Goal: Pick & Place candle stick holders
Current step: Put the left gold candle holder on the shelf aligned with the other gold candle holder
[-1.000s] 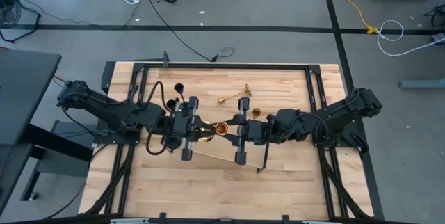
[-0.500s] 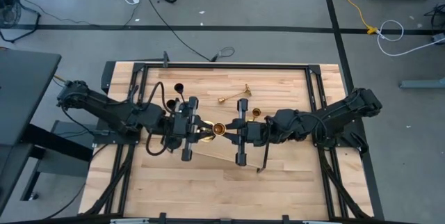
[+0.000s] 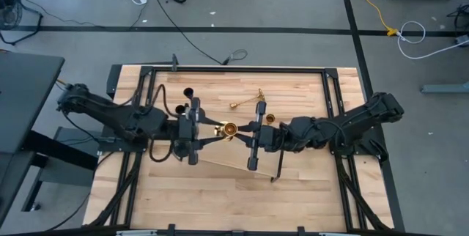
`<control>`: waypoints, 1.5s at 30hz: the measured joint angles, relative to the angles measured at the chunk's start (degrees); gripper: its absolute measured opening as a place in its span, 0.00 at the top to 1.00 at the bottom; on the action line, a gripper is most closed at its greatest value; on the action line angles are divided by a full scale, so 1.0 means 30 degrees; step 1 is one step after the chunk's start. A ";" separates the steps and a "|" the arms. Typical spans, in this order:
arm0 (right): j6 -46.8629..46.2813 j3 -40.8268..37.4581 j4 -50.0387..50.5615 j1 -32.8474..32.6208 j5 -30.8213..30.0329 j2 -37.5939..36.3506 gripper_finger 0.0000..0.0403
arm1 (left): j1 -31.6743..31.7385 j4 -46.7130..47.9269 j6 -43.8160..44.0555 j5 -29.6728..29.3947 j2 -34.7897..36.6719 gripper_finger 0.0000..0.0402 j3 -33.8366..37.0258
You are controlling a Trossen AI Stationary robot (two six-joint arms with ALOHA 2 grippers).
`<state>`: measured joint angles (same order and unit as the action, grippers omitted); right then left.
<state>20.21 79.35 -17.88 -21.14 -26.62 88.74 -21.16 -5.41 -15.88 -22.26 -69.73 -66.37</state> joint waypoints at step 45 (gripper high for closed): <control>-0.7215 -0.9241 -0.2361 -0.5825 -1.2000 -0.4665 1.00 | -0.0550 0.3039 0.0036 -0.1434 0.1572 0.55 0.0000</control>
<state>-1.44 51.63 -24.97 -38.62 -62.62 74.75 -22.81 3.70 -15.77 -26.57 -65.01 -66.37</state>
